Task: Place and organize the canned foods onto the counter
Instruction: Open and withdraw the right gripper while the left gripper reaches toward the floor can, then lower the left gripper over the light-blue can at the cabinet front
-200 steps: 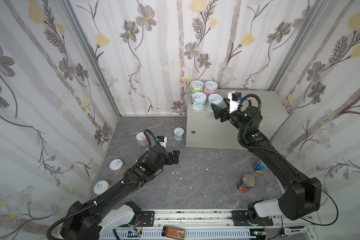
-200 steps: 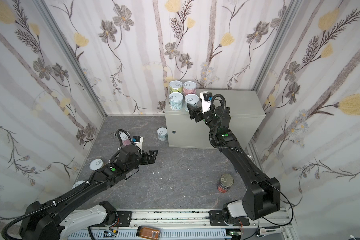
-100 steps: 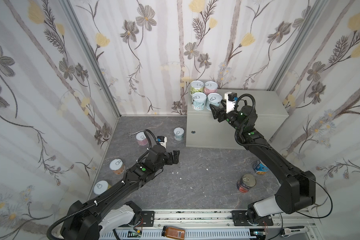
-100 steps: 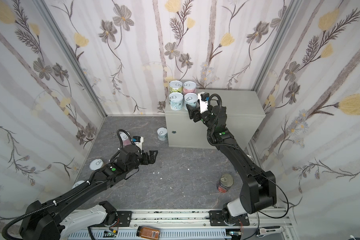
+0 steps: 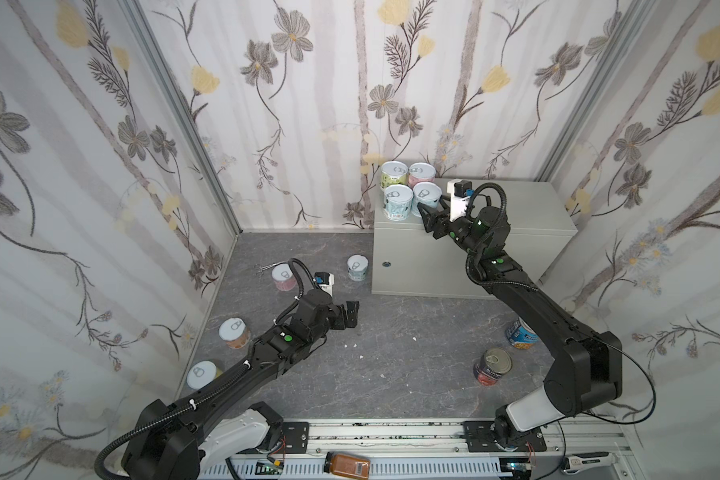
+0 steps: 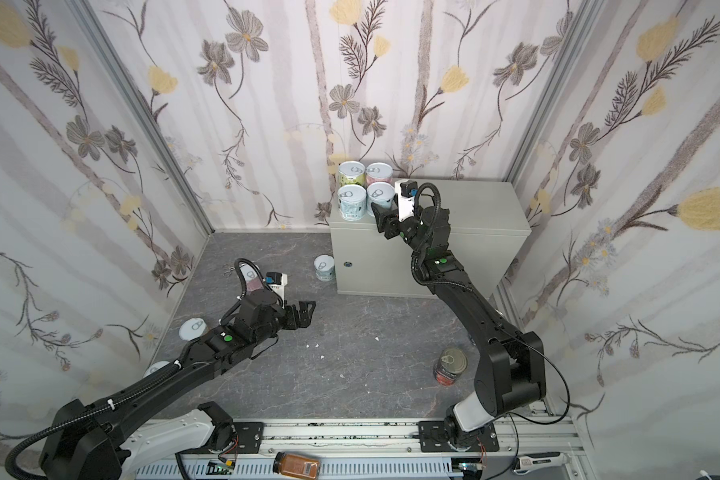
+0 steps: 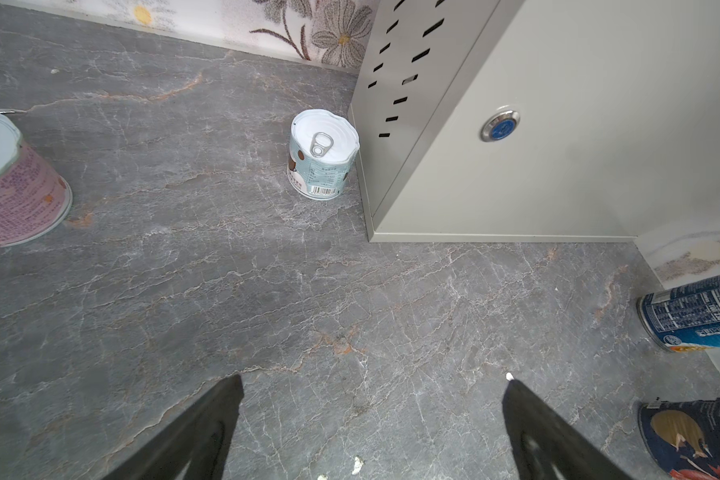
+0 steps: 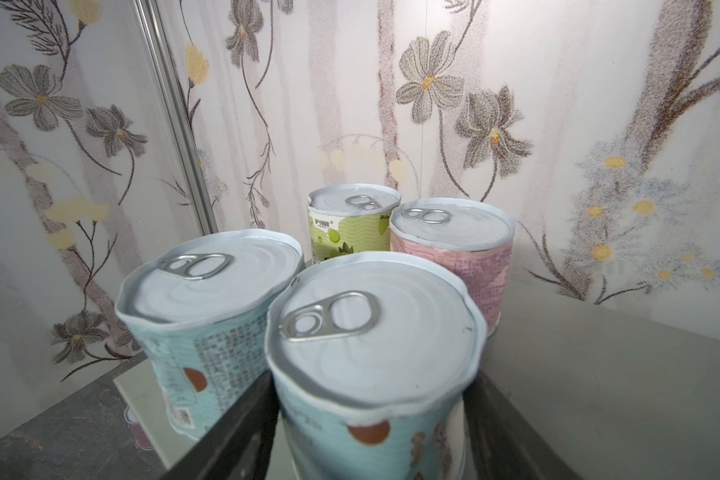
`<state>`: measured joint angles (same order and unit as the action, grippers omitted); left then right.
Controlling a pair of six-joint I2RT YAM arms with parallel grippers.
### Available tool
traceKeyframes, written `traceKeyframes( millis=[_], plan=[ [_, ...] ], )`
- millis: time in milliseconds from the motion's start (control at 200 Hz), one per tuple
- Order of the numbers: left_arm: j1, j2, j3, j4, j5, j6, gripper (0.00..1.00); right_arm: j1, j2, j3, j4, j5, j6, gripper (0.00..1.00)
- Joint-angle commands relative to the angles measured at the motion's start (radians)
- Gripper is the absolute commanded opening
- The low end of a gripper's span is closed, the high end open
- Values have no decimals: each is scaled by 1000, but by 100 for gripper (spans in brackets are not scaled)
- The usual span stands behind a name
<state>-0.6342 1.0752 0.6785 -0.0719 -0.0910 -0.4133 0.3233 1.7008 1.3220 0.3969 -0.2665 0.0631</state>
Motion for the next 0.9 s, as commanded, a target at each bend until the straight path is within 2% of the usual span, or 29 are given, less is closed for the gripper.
traceKeyframes(
  millis=[0, 145, 290, 445, 625, 714, 899],
  plan=[
    [-1, -4, 5, 29, -43, 0, 100, -1, -1, 15, -14, -11, 3, 74],
    [2, -8, 7, 32, -109, -8, 100, -1, -40, 6, -21, 4, 1, 85],
    [4, 25, 29, 41, -117, -16, 100, -1, -99, -20, -33, 17, -3, 90],
    [21, 76, 49, 65, -122, -28, 100, -1, -228, -94, -40, 46, -8, 96],
    [80, 179, 124, 73, -55, -31, 100, 0, -386, -212, -53, 110, 41, 100],
    [127, 261, 174, 73, 7, -43, 100, 0, -485, -288, -53, 133, 85, 100],
    [185, 420, 302, 72, 65, -22, 100, 1, -681, -439, -99, 185, 161, 100]
  ],
)
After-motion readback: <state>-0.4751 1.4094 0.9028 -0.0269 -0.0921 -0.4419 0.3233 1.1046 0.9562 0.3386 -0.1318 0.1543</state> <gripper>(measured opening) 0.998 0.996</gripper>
